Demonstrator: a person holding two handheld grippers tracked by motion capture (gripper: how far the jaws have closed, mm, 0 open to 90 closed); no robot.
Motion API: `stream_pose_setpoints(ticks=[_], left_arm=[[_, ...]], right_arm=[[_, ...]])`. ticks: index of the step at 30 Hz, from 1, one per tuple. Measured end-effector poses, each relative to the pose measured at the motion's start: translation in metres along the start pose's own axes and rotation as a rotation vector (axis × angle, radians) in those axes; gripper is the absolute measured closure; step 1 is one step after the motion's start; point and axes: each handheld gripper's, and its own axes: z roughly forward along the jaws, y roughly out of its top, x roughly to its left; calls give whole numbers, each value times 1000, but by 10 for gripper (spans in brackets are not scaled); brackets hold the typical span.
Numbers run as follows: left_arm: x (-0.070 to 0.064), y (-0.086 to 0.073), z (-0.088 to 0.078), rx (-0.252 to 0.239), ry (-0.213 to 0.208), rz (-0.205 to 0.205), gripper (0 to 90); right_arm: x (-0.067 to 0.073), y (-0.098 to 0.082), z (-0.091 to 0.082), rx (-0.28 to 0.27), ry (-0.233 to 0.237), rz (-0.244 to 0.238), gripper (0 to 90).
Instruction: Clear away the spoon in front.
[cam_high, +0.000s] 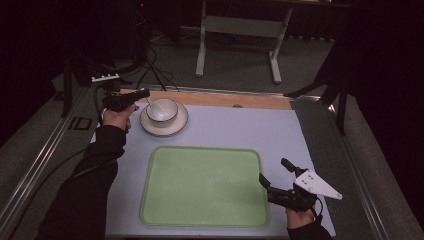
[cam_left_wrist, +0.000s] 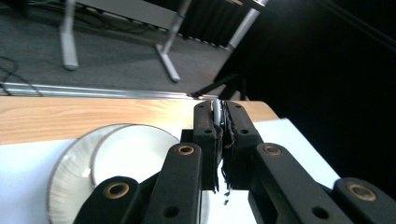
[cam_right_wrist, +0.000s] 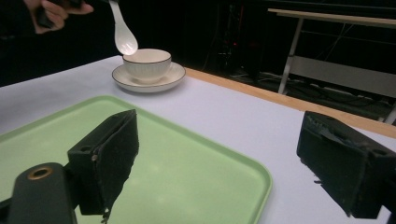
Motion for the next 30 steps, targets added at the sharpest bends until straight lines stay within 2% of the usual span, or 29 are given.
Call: stream_pose_setpoints(ticks=[1,2,5,7,9,12,14,15,18,19,21,25,26,30], left_arm=[[0,0,0,0,0,0,854],[-6,3,-6,24,-10,13,854],[-15,7,-16,51,-29,33,854],[-18,8,-19,62,-36,41,854],[-26,9,-28,73,-66,65,854],[-33,8,-37,87,-93,81,854],[-35,7,-38,92,-99,86,854],[-41,5,-43,110,-112,96,854],[-45,2,-46,126,-126,102,854],[-50,-2,-48,148,-141,112,854],[-54,-6,-50,173,-144,125,854],[-58,-11,-53,199,-163,133,853],[-59,-16,-55,211,-181,137,853],[-62,-25,-57,235,-210,139,853]], right_arm=[[0,0,0,0,0,2,126],[0,0,0,2,-1,4,126],[0,0,1,4,-1,2,126],[1,0,0,3,-2,0,126],[1,0,1,3,-1,0,126],[1,0,1,4,0,0,126],[1,0,2,5,0,0,126],[1,0,2,6,2,-1,126],[1,0,2,8,5,-1,126],[1,0,3,8,4,-1,126],[1,0,3,9,5,1,126],[1,0,2,8,3,3,126],[1,0,2,7,3,3,126],[1,0,3,10,5,4,126]])
